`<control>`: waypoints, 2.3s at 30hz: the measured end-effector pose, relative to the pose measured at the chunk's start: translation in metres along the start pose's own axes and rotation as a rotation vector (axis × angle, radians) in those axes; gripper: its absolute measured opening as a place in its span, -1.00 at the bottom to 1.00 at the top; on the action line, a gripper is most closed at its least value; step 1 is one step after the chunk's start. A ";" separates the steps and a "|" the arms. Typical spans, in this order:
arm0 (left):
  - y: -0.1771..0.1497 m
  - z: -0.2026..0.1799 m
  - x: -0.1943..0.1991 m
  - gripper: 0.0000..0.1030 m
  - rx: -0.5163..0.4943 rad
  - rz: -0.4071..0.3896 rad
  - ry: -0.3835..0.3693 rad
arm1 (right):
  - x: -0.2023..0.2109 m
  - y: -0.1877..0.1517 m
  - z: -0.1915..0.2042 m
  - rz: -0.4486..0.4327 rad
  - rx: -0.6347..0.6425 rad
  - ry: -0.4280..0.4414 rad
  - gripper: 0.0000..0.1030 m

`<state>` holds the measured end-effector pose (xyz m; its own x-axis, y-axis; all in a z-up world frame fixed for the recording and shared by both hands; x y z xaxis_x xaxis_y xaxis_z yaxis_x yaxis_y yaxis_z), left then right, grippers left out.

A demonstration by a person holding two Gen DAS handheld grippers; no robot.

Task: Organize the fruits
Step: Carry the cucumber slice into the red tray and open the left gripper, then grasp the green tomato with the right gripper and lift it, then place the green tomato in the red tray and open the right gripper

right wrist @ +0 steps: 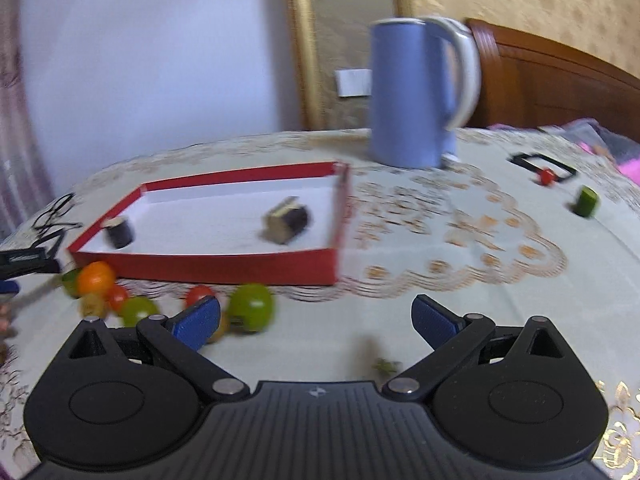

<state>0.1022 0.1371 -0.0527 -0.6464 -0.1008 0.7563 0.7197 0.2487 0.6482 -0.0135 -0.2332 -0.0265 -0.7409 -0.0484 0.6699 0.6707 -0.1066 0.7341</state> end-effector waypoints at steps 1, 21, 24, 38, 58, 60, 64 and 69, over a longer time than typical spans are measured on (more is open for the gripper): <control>0.000 -0.001 -0.001 1.00 -0.004 0.004 0.001 | -0.002 0.001 0.006 0.005 0.015 0.008 0.91; 0.000 -0.009 -0.006 1.00 -0.063 0.030 0.059 | -0.044 0.015 0.034 0.104 -0.028 0.087 -0.03; 0.000 -0.008 -0.007 1.00 -0.063 0.030 0.059 | -0.042 0.015 0.033 0.090 -0.025 0.070 -0.41; 0.000 -0.009 -0.007 1.00 -0.063 0.030 0.059 | -0.029 0.015 0.025 0.062 -0.020 0.090 -0.41; 0.000 -0.009 -0.007 1.00 -0.063 0.030 0.058 | -0.108 0.084 0.082 0.058 0.176 0.007 -0.41; 0.000 -0.009 -0.007 1.00 -0.063 0.030 0.058 | -0.118 0.082 0.085 0.092 0.187 0.008 -0.38; 0.000 -0.009 -0.007 1.00 -0.063 0.030 0.058 | -0.113 0.080 0.083 0.069 0.190 0.031 -0.12; 0.000 -0.009 -0.007 1.00 -0.063 0.030 0.058 | -0.067 0.075 0.063 -0.072 0.142 0.021 0.45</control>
<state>0.1089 0.1295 -0.0574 -0.6099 -0.1508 0.7780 0.7540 0.1917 0.6283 0.0885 -0.1752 -0.0088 -0.7866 -0.0663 0.6139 0.6134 0.0309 0.7892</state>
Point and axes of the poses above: each gripper's, at about its wrist camera, not at the fingertips, and x roughly against the way its jaws point, z to its left, y to its top, the point moved 5 cm from there along -x, roughly the way its jaws point, and after that the axes turned 13 degrees about z, right-handed, at the moved point
